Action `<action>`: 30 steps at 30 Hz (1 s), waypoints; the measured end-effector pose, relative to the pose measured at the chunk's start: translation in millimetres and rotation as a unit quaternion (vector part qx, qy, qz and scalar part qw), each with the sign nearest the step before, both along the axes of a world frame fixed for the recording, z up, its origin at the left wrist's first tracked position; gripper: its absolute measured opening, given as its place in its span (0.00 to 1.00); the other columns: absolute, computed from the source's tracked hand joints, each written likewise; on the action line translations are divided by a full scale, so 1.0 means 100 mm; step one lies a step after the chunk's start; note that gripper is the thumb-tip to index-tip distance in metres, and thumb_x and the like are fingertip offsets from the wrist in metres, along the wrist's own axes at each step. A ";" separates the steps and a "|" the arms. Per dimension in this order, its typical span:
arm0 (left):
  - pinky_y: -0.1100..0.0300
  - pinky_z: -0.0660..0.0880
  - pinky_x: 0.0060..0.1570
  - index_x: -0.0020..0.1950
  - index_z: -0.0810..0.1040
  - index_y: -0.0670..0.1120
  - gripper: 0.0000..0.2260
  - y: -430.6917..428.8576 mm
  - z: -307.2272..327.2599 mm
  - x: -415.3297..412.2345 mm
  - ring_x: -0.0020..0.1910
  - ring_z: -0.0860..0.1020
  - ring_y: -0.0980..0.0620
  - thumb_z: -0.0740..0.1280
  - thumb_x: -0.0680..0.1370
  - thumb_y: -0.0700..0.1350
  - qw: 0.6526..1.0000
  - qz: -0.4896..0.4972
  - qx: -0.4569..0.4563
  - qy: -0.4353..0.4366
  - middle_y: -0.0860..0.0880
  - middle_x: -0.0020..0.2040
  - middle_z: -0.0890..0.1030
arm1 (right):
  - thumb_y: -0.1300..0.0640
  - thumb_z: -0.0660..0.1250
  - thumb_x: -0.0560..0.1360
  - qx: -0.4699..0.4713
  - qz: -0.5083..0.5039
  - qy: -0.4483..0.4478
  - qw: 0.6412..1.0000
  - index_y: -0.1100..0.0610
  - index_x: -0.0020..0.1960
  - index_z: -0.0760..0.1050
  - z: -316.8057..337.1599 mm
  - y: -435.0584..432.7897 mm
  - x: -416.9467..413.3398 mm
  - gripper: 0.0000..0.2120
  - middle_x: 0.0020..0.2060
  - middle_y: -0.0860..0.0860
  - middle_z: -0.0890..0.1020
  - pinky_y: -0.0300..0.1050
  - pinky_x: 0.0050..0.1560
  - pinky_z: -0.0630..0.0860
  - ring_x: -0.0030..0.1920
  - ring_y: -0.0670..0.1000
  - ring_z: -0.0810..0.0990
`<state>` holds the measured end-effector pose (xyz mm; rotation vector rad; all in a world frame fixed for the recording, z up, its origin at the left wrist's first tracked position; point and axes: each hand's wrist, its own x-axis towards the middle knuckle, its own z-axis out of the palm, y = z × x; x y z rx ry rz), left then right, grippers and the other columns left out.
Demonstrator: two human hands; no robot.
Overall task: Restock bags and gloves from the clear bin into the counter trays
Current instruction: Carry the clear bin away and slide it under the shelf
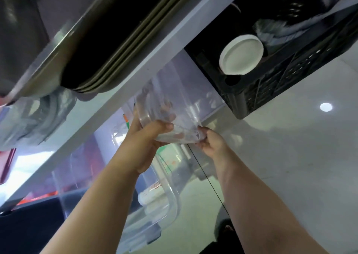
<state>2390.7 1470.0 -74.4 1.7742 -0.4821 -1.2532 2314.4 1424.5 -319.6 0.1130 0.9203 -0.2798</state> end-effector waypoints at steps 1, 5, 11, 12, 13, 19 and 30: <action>0.35 0.76 0.54 0.72 0.62 0.37 0.42 0.04 0.00 -0.01 0.63 0.73 0.35 0.70 0.59 0.42 1.000 0.007 -0.002 0.005 0.34 0.64 0.71 | 0.63 0.63 0.77 0.000 0.010 0.003 1.000 0.63 0.45 0.75 -0.01 0.00 -0.04 0.04 0.29 0.55 0.82 0.38 0.24 0.76 0.27 0.50 0.81; 0.32 0.75 0.53 0.74 0.59 0.44 0.40 0.21 0.00 -0.10 0.63 0.75 0.39 0.67 0.63 0.34 0.999 0.033 -0.020 0.009 0.40 0.64 0.75 | 0.65 0.61 0.78 0.028 -0.019 -0.013 0.999 0.62 0.55 0.74 -0.04 0.05 -0.21 0.07 0.45 0.59 0.79 0.45 0.50 0.77 0.43 0.54 0.78; 0.34 0.76 0.52 0.65 0.68 0.69 0.41 0.42 0.08 -0.28 0.62 0.76 0.39 0.63 0.64 0.28 0.995 0.039 -0.062 0.072 0.40 0.65 0.75 | 0.70 0.57 0.76 0.028 -0.016 0.034 0.999 0.59 0.34 0.81 0.06 0.11 -0.50 0.19 0.28 0.53 0.77 0.38 0.33 0.69 0.32 0.47 0.70; 0.34 0.76 0.52 0.61 0.71 0.70 0.40 0.47 0.09 -0.29 0.63 0.75 0.39 0.64 0.63 0.29 0.994 0.033 -0.066 0.076 0.40 0.65 0.76 | 0.71 0.57 0.76 0.018 -0.010 0.046 0.999 0.59 0.35 0.80 0.07 0.13 -0.55 0.18 0.28 0.52 0.77 0.39 0.34 0.68 0.32 0.48 0.70; 0.34 0.75 0.53 0.59 0.74 0.70 0.39 0.52 0.11 -0.29 0.64 0.75 0.40 0.66 0.62 0.29 0.994 0.028 -0.069 0.081 0.41 0.65 0.76 | 0.71 0.56 0.76 0.008 -0.003 0.058 0.998 0.59 0.38 0.78 0.08 0.15 -0.59 0.15 0.28 0.52 0.76 0.40 0.35 0.68 0.32 0.48 0.71; 0.36 0.76 0.50 0.70 0.64 0.65 0.43 0.88 0.16 -0.18 0.63 0.75 0.36 0.60 0.66 0.25 0.981 0.092 -0.091 0.147 0.36 0.66 0.74 | 0.73 0.55 0.75 -0.059 -0.014 0.093 0.994 0.58 0.41 0.71 0.36 0.20 -0.86 0.13 0.28 0.52 0.73 0.36 0.26 0.68 0.24 0.46 0.72; 0.42 0.77 0.48 0.66 0.70 0.58 0.23 1.54 0.36 0.16 0.60 0.77 0.33 0.61 0.76 0.36 0.952 0.215 -0.085 0.198 0.36 0.61 0.78 | 0.75 0.54 0.75 -0.122 -0.100 0.141 0.977 0.54 0.47 0.73 1.33 0.55 -1.19 0.18 0.23 0.52 0.71 0.44 0.30 0.65 0.26 0.50 0.65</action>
